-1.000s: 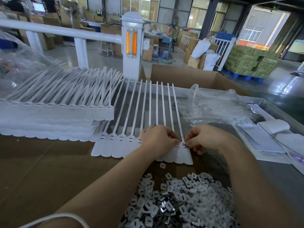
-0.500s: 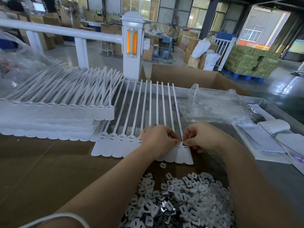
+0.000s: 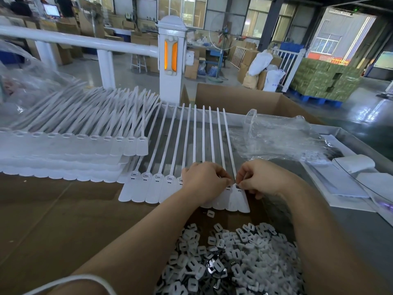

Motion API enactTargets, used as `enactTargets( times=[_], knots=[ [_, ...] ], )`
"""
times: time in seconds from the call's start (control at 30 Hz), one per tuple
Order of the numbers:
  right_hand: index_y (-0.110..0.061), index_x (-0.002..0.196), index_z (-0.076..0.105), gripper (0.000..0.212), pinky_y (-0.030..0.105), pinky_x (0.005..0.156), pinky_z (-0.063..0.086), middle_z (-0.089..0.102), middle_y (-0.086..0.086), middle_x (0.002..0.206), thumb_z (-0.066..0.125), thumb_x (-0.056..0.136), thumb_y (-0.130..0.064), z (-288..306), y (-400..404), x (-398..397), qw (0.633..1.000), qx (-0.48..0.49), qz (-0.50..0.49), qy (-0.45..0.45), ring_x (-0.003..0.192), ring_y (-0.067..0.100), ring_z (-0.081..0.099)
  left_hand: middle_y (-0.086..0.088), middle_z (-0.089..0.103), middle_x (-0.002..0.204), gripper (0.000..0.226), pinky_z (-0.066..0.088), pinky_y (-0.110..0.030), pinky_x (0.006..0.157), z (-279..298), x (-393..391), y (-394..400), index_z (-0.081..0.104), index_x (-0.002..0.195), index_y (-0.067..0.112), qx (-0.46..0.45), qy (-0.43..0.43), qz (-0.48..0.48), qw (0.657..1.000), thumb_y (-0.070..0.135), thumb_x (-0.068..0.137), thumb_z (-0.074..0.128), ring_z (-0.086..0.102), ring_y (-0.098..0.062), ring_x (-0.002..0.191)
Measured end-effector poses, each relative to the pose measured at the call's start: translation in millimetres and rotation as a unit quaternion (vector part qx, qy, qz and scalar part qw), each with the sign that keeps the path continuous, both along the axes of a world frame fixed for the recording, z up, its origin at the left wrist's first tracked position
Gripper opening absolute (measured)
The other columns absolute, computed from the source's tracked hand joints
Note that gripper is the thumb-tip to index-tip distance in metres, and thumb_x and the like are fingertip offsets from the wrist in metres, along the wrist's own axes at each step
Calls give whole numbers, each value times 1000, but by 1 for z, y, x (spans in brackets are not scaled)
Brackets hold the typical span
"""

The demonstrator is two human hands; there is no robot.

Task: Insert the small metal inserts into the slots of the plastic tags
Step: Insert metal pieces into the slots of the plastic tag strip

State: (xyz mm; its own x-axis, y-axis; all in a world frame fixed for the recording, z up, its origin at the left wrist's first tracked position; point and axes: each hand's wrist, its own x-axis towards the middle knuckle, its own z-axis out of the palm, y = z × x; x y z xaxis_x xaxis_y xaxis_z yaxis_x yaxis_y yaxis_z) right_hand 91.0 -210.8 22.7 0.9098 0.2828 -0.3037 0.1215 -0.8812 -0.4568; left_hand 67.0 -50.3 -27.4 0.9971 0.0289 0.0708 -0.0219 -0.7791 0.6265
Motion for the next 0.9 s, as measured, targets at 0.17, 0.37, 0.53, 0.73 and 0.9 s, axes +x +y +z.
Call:
enactTargets(
  times=[0.17, 0.37, 0.53, 0.73, 0.9],
  knots=[
    [-22, 94, 63, 12, 16, 52, 50, 68, 7, 97, 64, 94, -10, -1, 0, 2, 1000, 0, 1, 2, 74, 13, 63, 22, 61, 75, 20, 25, -31, 86, 6, -2, 3, 62, 71, 42, -61, 27, -1, 998, 46, 91, 62, 50, 3, 82],
    [-22, 93, 62, 11, 15, 48, 48, 67, 5, 94, 64, 94, -12, -2, 0, 4, 1000, -9, 4, 1, 72, 12, 62, 13, 67, 83, 17, 52, -26, 69, 16, -6, 8, 66, 77, 37, -184, 56, -3, 981, 33, 93, 65, 61, -4, 80],
    [-24, 93, 66, 6, 28, 68, 59, 69, -2, 94, 70, 91, -20, 6, 7, -2, 998, -35, 33, -42, 84, 14, 67, 9, 68, 87, 13, 41, -19, 56, 33, -8, 24, 70, 85, 32, -239, 45, -6, 970, 24, 94, 64, 60, -6, 77],
    [-32, 87, 72, 8, 22, 62, 56, 74, -10, 88, 75, 85, -26, 24, 38, -24, 981, 34, 191, 15, 83, 8, 69, 10, 69, 88, 10, 41, -17, 55, 45, -12, 43, 73, 94, 28, -199, 32, 1, 979, 23, 94, 64, 61, -5, 79],
    [-33, 90, 74, 14, 20, 72, 53, 70, -15, 82, 76, 85, -20, 16, 76, -48, 953, 36, 300, 22, 76, -3, 64, 5, 72, 86, 10, 53, -24, 69, 36, -24, 64, 74, 89, 25, -165, 3, 11, 986, 22, 93, 66, 68, -14, 84]
  ],
)
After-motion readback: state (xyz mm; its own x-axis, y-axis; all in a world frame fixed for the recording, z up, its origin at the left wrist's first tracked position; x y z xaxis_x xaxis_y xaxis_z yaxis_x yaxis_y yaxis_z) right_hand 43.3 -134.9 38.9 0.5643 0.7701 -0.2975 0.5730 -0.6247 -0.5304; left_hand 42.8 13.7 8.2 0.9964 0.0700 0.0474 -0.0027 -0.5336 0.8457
